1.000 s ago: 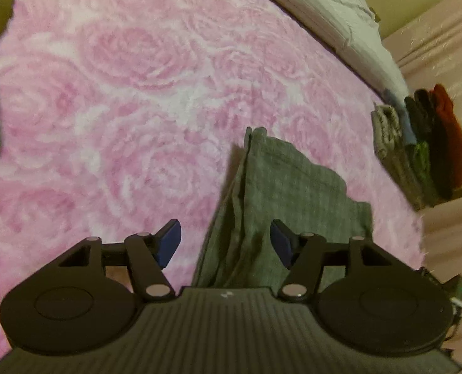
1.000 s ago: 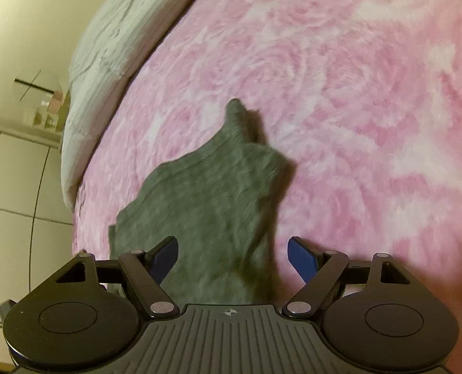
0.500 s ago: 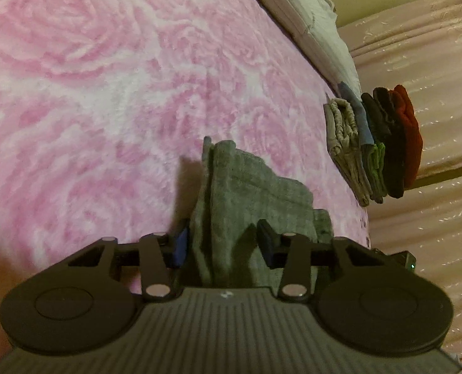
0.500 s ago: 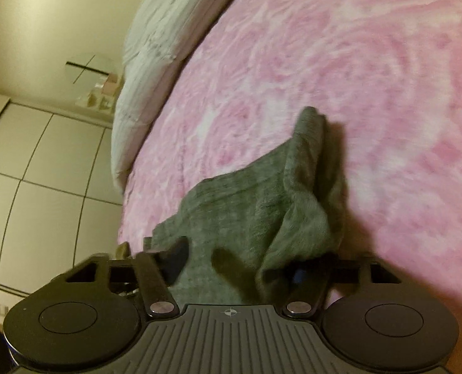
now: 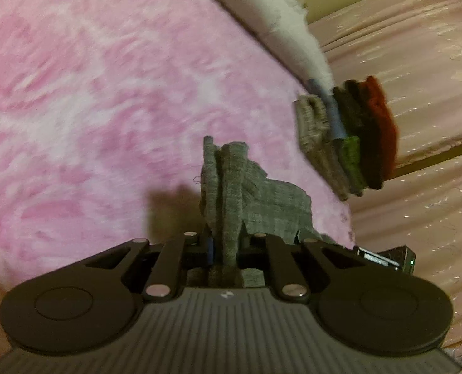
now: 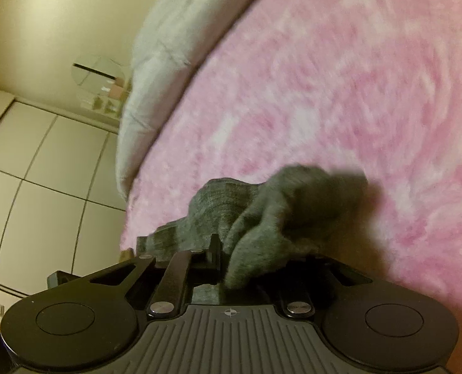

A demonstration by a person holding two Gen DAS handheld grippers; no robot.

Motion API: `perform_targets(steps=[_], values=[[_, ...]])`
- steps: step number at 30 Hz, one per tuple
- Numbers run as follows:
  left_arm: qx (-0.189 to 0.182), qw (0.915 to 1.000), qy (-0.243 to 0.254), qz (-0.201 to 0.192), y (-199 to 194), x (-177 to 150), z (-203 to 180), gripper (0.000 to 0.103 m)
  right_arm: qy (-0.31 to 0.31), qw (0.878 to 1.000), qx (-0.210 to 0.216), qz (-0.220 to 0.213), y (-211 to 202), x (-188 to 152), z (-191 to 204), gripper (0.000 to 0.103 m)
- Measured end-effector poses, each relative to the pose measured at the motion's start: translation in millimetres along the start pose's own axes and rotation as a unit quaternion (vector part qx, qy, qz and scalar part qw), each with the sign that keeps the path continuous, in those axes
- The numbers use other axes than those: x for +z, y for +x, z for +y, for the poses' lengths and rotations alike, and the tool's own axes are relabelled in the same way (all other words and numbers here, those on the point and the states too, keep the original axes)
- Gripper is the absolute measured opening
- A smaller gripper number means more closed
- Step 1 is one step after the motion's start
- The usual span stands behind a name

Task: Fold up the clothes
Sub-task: 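Carry the held shorts with both grippers over to the clothes stack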

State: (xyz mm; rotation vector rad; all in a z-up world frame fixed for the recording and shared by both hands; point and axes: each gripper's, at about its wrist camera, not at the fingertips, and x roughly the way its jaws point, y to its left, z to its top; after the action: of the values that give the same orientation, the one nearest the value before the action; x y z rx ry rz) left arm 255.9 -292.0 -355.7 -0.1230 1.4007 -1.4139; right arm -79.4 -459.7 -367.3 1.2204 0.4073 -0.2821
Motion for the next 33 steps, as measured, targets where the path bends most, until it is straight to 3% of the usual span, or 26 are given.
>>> perform_targets(steps=[7,17,23,33], values=[[-0.037,0.9977,0.043,-0.037,-10,0,-114,0.008,-0.039,0.997,0.024,-0.059,-89,29,46,0.010],[-0.092,0.9873,0.068,-0.111,50,-16,-311,0.008,-0.143,0.984,0.033,-0.096,-264,150,83,0.010],[-0.107,0.9838,0.090,-0.112,80,-3,-372,0.008,-0.178,0.974,0.028,-0.134,-345,205,94,0.010],[-0.127,0.9782,0.124,-0.108,130,22,-464,0.008,-0.179,0.968,0.041,-0.170,-393,248,88,0.010]])
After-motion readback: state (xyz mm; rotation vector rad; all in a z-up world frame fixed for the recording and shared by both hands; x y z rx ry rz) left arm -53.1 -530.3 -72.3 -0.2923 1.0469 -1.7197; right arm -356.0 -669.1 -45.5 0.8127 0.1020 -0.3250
